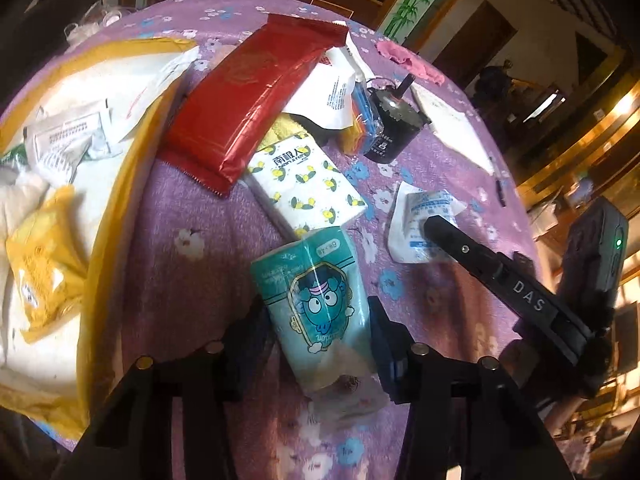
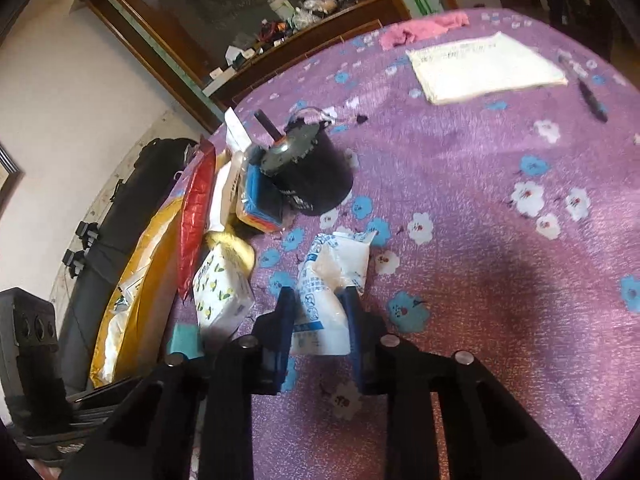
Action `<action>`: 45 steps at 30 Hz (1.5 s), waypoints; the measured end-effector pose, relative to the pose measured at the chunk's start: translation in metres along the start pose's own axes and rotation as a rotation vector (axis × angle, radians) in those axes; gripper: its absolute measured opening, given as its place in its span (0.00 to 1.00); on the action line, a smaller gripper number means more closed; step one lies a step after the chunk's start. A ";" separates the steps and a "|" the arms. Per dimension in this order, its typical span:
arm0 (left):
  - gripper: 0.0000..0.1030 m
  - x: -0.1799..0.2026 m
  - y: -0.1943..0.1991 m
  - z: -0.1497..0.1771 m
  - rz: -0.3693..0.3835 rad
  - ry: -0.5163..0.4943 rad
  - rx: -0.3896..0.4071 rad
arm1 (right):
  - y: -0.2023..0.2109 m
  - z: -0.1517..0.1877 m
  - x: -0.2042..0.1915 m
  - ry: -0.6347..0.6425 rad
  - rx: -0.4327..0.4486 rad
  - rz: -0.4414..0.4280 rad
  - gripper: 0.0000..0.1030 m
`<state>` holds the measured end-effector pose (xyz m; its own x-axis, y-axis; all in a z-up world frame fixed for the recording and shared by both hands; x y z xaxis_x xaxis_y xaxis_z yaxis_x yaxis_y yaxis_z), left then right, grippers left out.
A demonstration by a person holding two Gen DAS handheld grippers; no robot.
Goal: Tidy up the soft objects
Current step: 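Carry the tissue pack and the white-and-blue sachet over the white box, then open the left gripper dropping the tissue pack while the right gripper releases the sachet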
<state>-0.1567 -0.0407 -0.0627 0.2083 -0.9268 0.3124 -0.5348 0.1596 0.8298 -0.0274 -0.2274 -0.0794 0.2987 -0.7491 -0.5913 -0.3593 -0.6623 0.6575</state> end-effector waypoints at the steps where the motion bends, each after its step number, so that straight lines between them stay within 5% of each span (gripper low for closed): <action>1: 0.49 -0.001 0.002 0.001 0.013 0.011 0.006 | 0.003 0.002 -0.003 0.018 0.016 -0.008 0.17; 7: 0.49 -0.009 0.017 0.000 0.127 0.079 0.049 | 0.019 0.011 -0.015 0.101 0.071 -0.068 0.15; 14: 0.49 -0.021 0.049 -0.004 0.136 0.102 0.115 | 0.026 0.023 -0.032 0.098 0.026 -0.183 0.15; 27: 0.49 -0.112 0.111 0.002 -0.044 0.231 0.217 | 0.006 0.056 -0.148 0.317 -0.129 -0.381 0.15; 41: 0.49 -0.188 0.101 -0.002 -0.121 0.344 0.217 | -0.084 0.065 -0.216 0.373 -0.257 -0.285 0.15; 45: 0.58 -0.189 0.097 -0.006 -0.152 0.329 0.217 | -0.091 0.068 -0.215 0.374 -0.262 -0.236 0.19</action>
<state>-0.2433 0.1519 -0.0382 0.5295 -0.7707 0.3545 -0.6307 -0.0782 0.7721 -0.1192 -0.0051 -0.0444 0.6581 -0.5013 -0.5617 -0.0243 -0.7598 0.6497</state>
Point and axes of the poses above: each gripper's, at about its wrist camera, not at the fingertips, and y roughly against the way its jaws point, x to its right, z to its underside, the point moved 1 cm from there along -y, roughly the way its jaws point, and after that the axes turned 11 degrees about -y, right-handed, at the moved point
